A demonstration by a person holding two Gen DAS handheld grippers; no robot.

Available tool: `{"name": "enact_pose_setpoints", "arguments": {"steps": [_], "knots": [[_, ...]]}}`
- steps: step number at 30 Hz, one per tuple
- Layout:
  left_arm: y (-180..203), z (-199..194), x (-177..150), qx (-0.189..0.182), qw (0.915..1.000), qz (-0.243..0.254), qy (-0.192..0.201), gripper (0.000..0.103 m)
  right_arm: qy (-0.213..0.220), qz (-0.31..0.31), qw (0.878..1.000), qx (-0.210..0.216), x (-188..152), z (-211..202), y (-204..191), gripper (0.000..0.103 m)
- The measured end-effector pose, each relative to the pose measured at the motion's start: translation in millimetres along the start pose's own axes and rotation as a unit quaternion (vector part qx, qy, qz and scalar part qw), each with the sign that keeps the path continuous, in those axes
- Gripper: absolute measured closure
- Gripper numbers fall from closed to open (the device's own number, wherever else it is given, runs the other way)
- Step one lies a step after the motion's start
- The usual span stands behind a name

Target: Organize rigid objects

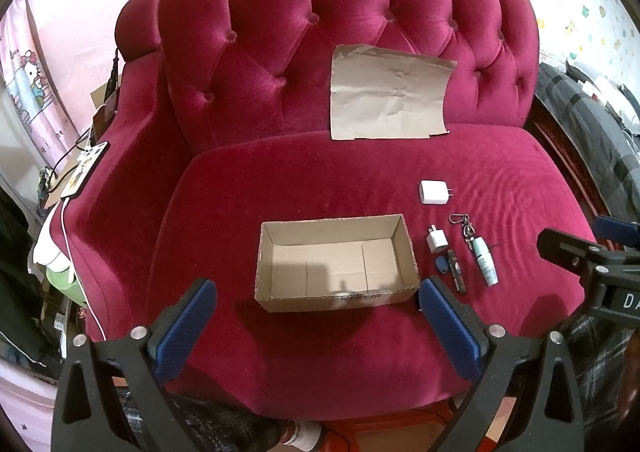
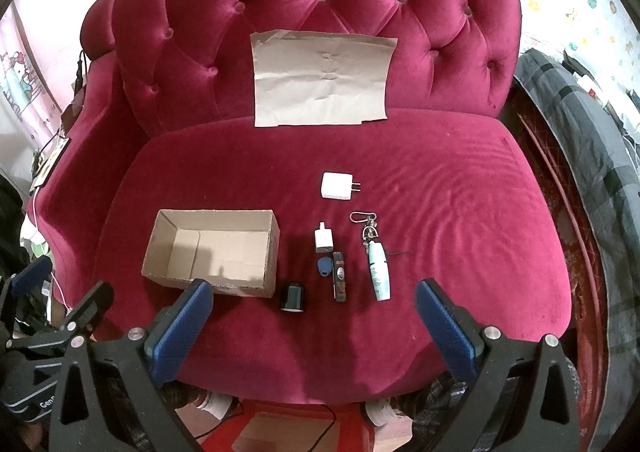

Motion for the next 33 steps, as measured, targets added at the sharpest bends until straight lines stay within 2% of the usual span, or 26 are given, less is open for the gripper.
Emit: {"name": "enact_pose_setpoints", "arguments": {"steps": [16,20,33], "knots": [[-8.9,24.0,8.5,-0.007,0.9999,0.002,-0.010,0.000,-0.009,0.000,1.000,-0.003,10.0,19.0,1.0,0.000],[-18.6,42.7,14.3,-0.012,0.9997,0.004,-0.021,0.000,-0.010,0.002,1.000,-0.005,13.2,28.0,3.1,0.000],[-62.7,115.0,13.5,0.018,0.9983,-0.002,-0.056,0.000,-0.034,0.008,0.999,-0.014,22.5,71.4,16.1,0.000]]}}
Point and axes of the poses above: each gripper's, at about its wrist camera, not at the fingertips, and z roughly the way its jaws point, y to its right, x to its top, the point moved 4 cm from there along z, roughly the way its jaws point, and after that the axes turned 1 degree about -z, right-handed, at the moved point
